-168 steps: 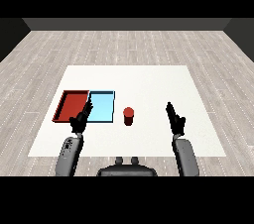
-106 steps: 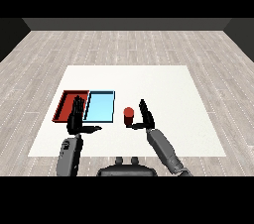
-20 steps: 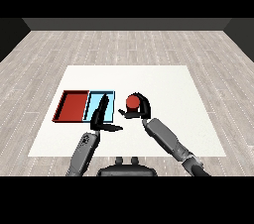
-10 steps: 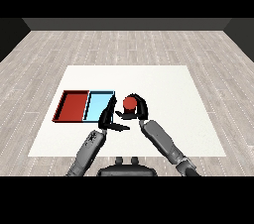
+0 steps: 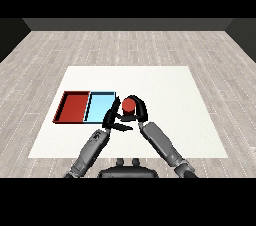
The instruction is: Pick the red can and put it in the red box
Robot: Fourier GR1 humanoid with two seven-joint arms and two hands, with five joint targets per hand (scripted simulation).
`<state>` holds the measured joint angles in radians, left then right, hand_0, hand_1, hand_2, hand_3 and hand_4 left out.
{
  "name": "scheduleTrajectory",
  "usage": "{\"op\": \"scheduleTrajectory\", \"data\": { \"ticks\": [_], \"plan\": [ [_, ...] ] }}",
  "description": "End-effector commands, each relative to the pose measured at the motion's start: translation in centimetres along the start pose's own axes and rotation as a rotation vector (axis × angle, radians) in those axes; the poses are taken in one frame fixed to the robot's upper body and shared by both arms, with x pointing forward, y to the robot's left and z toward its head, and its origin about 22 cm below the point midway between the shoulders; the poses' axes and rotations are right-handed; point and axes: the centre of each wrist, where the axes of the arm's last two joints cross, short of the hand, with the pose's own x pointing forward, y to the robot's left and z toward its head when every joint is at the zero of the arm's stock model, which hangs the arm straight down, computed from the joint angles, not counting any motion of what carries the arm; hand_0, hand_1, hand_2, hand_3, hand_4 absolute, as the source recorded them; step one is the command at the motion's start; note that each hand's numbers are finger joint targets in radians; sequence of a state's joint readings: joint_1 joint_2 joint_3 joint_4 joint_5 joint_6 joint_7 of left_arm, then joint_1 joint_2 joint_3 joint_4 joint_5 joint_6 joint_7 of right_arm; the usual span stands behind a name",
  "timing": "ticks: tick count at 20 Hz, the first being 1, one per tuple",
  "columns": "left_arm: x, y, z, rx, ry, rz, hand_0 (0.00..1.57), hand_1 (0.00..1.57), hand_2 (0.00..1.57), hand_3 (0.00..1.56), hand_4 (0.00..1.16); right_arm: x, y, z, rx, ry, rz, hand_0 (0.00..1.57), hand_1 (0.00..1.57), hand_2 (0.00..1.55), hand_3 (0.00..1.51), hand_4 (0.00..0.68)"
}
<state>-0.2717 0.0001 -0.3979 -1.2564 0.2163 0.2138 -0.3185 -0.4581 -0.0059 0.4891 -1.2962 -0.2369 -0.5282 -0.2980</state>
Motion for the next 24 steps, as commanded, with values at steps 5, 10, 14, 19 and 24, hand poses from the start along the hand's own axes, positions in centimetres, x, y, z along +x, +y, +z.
{"op": "scheduleTrajectory", "data": {
  "ticks": [5,10,14,19,24],
  "plan": [
    [-1.7,-0.2,-0.7,-0.027,0.022,0.047,0.0,0.0,0.0,0.0,0.0,-0.2,0.8,-0.2,0.004,-0.001,-0.046,1.45,1.45,1.44,1.38,0.624],
    [-0.1,-1.2,-0.9,-0.035,-0.003,0.065,0.0,0.0,0.0,0.0,0.0,1.2,1.8,0.6,0.031,-0.022,-0.069,1.48,1.48,1.44,1.37,0.62],
    [-0.3,-2.1,-1.8,-0.044,0.019,0.04,0.0,0.0,0.0,0.0,0.0,-0.4,1.4,1.4,0.042,-0.002,-0.056,1.5,1.5,1.45,1.38,0.618],
    [-0.3,-2.1,-1.2,-0.029,-0.028,0.022,0.0,0.0,0.0,0.0,0.06,0.3,2.8,0.5,0.066,0.01,-0.046,1.48,1.48,1.46,1.37,0.636],
    [-0.4,-1.4,-0.7,0.105,0.011,-0.07,0.0,0.0,0.0,0.0,0.6,-0.2,2.2,1.1,0.076,-0.002,-0.052,1.46,1.46,1.45,1.37,0.626]
  ]
}}
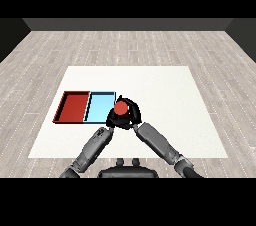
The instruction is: Pick the red can and put it in the red box
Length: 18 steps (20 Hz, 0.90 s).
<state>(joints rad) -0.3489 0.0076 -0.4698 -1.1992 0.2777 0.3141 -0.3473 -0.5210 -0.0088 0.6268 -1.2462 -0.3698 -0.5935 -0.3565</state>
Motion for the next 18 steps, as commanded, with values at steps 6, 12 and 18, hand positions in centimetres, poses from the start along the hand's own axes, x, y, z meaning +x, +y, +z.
{"op": "scheduleTrajectory", "data": {
  "ticks": [6,12,18],
  "plan": [
    [-0.4,-1.1,0.2,0.182,0.112,-0.055,1.57,1.57,1.5,1.38,0.91,1.2,1.0,-0.8,0.028,0.0,-0.045,1.53,1.53,1.46,1.38,0.626],
    [0.5,-1.0,0.7,0.252,0.049,-0.078,1.57,1.57,1.51,1.41,1.0,0.3,0.4,0.3,0.015,-0.003,-0.011,1.46,1.46,1.45,1.38,0.607],
    [0.4,-0.4,0.0,0.285,-0.001,-0.103,1.57,1.57,1.53,1.43,0.97,1.2,1.9,-0.2,-0.007,0.021,-0.092,1.45,1.45,1.44,1.38,0.597]
  ]
}}
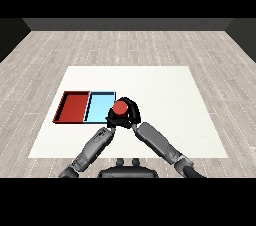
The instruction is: Pick the red can and put it in the red box
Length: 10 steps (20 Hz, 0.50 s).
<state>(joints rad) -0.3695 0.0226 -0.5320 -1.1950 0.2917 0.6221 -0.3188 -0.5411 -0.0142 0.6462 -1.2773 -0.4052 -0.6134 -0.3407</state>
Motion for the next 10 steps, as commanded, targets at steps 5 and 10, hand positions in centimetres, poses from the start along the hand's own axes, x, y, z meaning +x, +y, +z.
{"op": "scheduleTrajectory", "data": {
  "ticks": [5,10],
  "plan": [
    [0.4,0.0,-1.0,0.069,-0.021,-0.007,1.57,1.57,1.53,1.45,1.12,-0.1,0.2,0.4,0.03,0.01,0.041,0.0,0.0,0.0,0.0,0.0],
    [0.1,-0.8,-1.4,0.077,-0.031,-0.015,1.57,1.57,1.53,1.45,1.12,0.1,-0.8,0.2,0.026,0.032,0.031,0.0,0.0,0.0,0.0,0.0]
  ]
}}
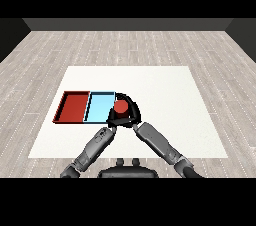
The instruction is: Pick the red can and put it in the red box
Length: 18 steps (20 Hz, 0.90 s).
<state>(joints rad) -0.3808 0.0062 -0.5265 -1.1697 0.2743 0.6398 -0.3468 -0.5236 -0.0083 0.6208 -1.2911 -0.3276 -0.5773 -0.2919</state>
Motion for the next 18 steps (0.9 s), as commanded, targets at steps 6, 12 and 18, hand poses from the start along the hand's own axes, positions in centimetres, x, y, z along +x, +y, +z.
{"op": "scheduleTrajectory", "data": {
  "ticks": [6,12,18],
  "plan": [
    [0.3,0.2,0.2,0.065,0.057,0.006,1.57,1.57,1.57,1.5,1.14,1.5,-0.4,-0.7,-0.033,-0.009,0.0,0.0,0.0,0.0,0.0,0.0],
    [0.7,2.9,-1.6,0.083,0.034,-0.006,1.57,1.57,1.57,1.5,1.14,0.9,-3.2,-0.4,-0.119,-0.072,-0.001,0.0,0.0,0.0,0.0,0.0],
    [-0.1,5.0,-0.9,0.101,-0.006,-0.081,1.57,1.57,1.57,1.48,1.14,5.4,-9.4,3.3,-0.151,-0.162,-0.003,0.0,0.0,0.0,0.0,0.0]
  ]
}}
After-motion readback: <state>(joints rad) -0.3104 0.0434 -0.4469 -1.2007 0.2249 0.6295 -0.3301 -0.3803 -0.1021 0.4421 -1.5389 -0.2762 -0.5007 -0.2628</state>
